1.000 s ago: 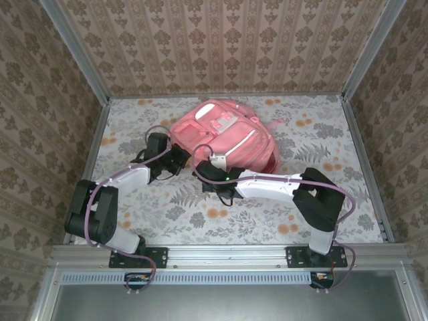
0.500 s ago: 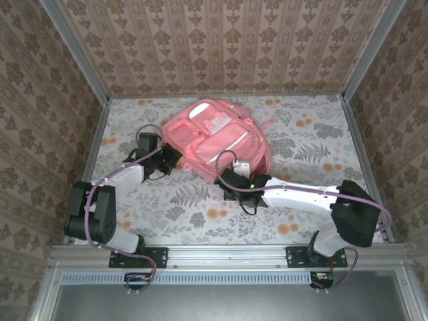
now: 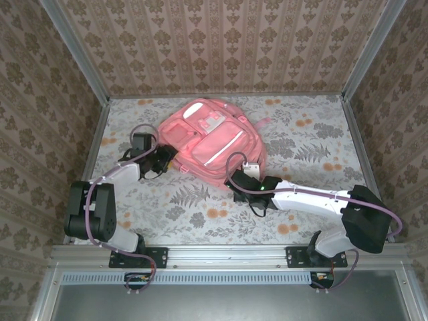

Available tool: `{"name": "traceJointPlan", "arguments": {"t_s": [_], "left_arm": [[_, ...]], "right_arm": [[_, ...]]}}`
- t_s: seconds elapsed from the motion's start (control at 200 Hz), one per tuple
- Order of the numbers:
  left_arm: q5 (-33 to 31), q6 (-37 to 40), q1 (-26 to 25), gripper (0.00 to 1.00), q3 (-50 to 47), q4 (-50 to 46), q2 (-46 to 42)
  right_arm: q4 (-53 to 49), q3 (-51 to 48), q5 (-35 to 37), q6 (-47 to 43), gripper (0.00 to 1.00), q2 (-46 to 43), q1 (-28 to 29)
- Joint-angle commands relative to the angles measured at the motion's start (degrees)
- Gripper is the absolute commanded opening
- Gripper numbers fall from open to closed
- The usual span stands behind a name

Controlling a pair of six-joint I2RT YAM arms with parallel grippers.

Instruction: Pack books, pencil case, and school supplies into a backpack

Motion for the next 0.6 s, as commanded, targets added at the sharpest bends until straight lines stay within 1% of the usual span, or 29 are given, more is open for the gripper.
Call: {"name": "traceJointPlan", "arguments": {"t_s": [0.0,0.035,0.115,0.155,0.245,0.32,0.405,0.445,0.45,0.465,0.595], "left_arm": [[-4.6,4.2,-0.1,0.58,1.4,-5.9,-3.9],[-5.4,5.2,-0.9,0.58,1.1,-8.3,-5.8],[-6.4,7.1,-3.1,0.57,0.3,-13.5,-10.3],[-6.4,7.4,-4.4,0.56,-0.6,-15.5,-12.5],[-5.9,7.0,-8.2,0.53,-3.3,-16.6,-16.7],[-6.0,5.7,-12.0,0.5,-5.5,-15.3,-18.7],[-5.4,4.3,-15.5,0.5,-6.9,-12.2,-18.3],[-5.1,4.1,-16.1,0.49,-7.2,-10.3,-17.4],[-5.0,4.1,-17.0,0.49,-7.2,-10.1,-17.3],[-5.0,4.0,-18.1,0.49,-7.1,-9.6,-16.9],[-5.4,3.9,-22.5,0.49,-4.5,-7.2,-12.4]], "right_arm": [[-4.8,2.9,1.5,-1.5,0.1,1.9,-0.7],[-4.9,3.5,1.4,-1.6,0.14,2.3,-0.7],[-4.6,4.0,1.0,-1.6,0.17,2.5,-0.7],[-4.1,4.0,0.7,-1.6,0.22,2.3,-0.7],[-3.0,3.7,-0.1,-1.6,0.25,1.8,-0.9],[-1.2,3.7,-0.8,-1.6,0.28,1.6,-1.2],[-0.3,3.9,-1.9,-1.6,0.3,1.8,-1.8],[0.2,3.8,-2.1,-1.7,0.31,1.8,-2.0],[0.2,3.8,-2.2,-1.7,0.31,1.8,-2.0],[0.3,3.9,-2.2,-1.8,0.31,1.7,-2.0],[0.8,3.3,-2.5,-1.8,0.3,1.4,-2.4]]}}
